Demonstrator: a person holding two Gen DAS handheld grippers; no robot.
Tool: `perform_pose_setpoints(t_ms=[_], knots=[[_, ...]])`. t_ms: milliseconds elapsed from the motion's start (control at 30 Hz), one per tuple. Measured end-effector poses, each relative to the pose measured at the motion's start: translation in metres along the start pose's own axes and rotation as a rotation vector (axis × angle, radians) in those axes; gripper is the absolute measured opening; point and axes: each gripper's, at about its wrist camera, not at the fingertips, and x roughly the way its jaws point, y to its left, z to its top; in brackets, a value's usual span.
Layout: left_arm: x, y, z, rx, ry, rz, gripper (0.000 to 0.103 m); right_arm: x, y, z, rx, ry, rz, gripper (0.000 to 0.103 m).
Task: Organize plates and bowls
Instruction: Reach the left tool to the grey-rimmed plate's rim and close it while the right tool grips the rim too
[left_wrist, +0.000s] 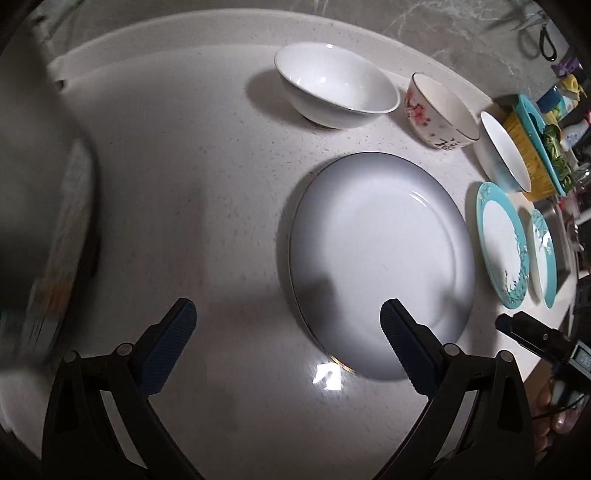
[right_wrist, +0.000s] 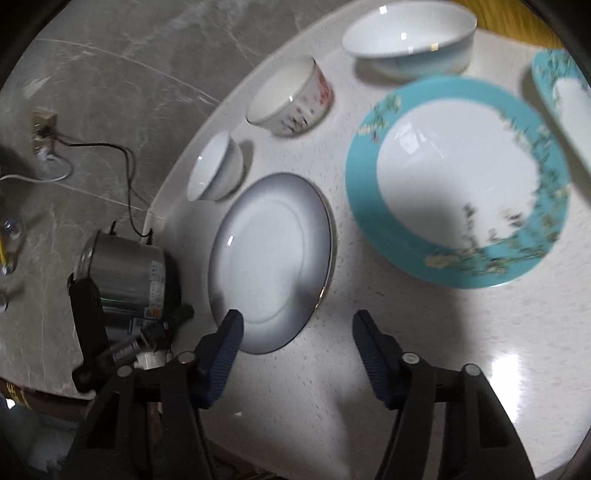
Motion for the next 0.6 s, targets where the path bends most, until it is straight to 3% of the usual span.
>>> perform_pose_setpoints(t_ms=[67,133,167,600], knots=[[0.013,0.008,0.012,0.025,0.017,-0.019,0.098,0.006,-0.001,0.004,0.009,-0.002,0.002,0.064],[0.024,0.013,0.016,0.041,0.051,-0.051,0.081,0.014,-0.002,0.007,0.016,0.008,-0.006,0.064],[0.027,0.014,0.016,0.036,0.065,-0.077,0.077,0.019,0.0,0.01,0.021,0.013,-0.008,0.063],[0.028,0.04,0.059,0.084,0.061,-0.118,0.075,0.041,-0.007,0.024,0.063,-0.01,0.038,0.054]])
